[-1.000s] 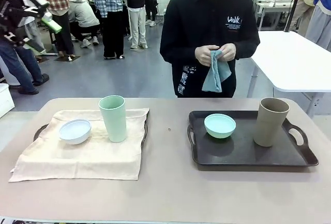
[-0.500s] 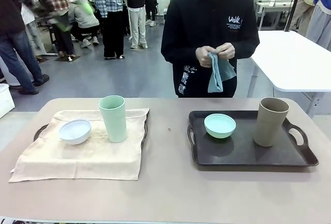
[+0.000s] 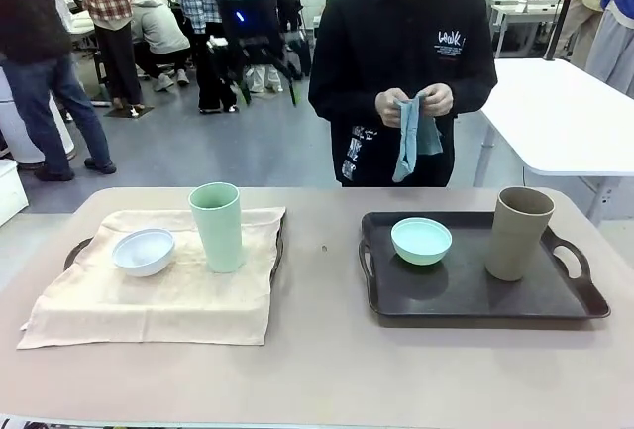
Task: Set up a tray with a mat and arrange the tableware.
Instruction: Pick up the Picnic Bowl and Reusable plastic cup from the Handle tray in front of the human's position and hold them in the air.
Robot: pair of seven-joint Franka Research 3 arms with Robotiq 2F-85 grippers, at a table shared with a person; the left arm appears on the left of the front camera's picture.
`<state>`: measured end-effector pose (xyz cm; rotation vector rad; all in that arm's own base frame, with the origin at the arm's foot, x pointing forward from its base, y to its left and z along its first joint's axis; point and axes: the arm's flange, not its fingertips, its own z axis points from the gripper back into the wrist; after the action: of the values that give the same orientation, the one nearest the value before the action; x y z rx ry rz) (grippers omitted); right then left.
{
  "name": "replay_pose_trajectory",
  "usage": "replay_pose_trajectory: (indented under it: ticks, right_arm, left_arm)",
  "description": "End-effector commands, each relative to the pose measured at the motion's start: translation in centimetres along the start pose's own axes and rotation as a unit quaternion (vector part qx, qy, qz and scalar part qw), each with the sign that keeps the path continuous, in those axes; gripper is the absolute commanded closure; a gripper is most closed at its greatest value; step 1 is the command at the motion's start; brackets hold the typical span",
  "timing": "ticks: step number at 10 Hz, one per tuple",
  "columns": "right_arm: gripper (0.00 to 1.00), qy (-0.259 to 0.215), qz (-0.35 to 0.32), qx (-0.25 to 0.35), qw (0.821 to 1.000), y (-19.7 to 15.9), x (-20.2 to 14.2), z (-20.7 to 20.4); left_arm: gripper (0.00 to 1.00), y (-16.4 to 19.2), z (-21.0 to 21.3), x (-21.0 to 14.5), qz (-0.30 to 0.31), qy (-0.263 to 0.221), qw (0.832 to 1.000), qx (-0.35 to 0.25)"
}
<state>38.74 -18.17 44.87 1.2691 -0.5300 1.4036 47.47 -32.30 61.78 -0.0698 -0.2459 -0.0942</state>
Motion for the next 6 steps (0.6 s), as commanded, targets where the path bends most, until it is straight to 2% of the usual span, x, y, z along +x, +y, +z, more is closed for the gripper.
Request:
replay_pose_trajectory:
  ticks: [1,4,5,6]
  right_arm:
    - [0.0,-0.006,-0.036,-0.027,0.999,1.2,2.5,0.7]
    - [0.0,-0.006,-0.036,-0.027,0.999,1.2,2.5,0.7]
    - [0.0,0.001,-0.019,-0.014,1.0,0.7,1.0,0.5]
    - [0.0,-0.015,-0.053,-0.018,0.998,-1.1,0.3,0.4]
  left_arm:
    - [0.16,1.3,3.6,-1.3,0.001,-0.015,1.0,-0.026]
    - [0.16,1.3,3.6,-1.3,0.001,-0.015,1.0,-0.026]
    - [0.16,0.2,2.3,0.0,0.006,-0.013,1.0,-0.017]
    - [0.16,-1.4,0.9,0.5,-0.004,-0.026,0.999,-0.02]
